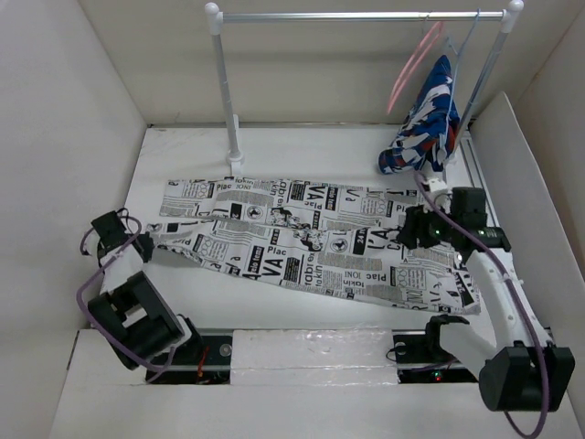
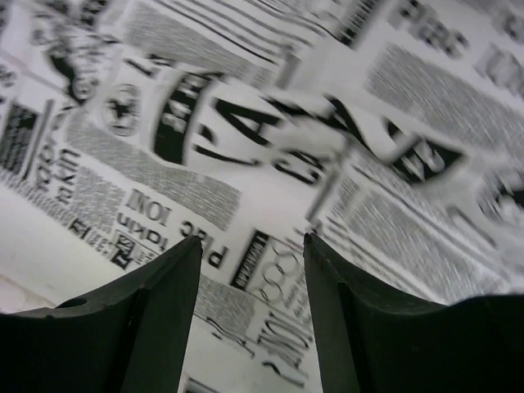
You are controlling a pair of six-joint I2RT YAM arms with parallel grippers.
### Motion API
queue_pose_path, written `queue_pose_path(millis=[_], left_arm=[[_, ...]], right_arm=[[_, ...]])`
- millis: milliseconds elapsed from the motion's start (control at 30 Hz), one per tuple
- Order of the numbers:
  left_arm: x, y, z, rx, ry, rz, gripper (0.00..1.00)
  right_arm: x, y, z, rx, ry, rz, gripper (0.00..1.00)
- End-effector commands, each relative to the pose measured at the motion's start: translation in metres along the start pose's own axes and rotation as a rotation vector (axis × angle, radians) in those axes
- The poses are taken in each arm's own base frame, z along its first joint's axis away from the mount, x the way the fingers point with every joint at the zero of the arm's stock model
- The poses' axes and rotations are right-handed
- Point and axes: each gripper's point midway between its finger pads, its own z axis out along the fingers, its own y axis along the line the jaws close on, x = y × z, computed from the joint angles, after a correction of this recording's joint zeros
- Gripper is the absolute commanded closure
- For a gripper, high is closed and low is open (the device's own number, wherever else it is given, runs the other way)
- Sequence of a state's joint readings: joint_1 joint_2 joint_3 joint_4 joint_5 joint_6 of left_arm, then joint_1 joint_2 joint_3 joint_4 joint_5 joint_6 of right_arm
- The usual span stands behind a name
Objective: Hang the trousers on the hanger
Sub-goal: Fold the trousers at the center of the board.
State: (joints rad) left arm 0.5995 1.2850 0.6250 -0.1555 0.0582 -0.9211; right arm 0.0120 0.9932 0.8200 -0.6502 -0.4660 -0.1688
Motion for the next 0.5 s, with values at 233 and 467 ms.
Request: queue_pose_path(millis=[233, 467], left_arm=[[0.021, -0.079, -0.088, 0.347, -0.043, 0.198, 1.00], [0.068, -0.068, -0.097, 0.398, 0.104, 0.345, 1.00]], right_arm=[[0.095, -0.106, -0.059, 0.541, 0.272, 0.507, 0.49], [0.130, -0.190, -0.120, 0.941, 0.229, 0.846, 0.47]])
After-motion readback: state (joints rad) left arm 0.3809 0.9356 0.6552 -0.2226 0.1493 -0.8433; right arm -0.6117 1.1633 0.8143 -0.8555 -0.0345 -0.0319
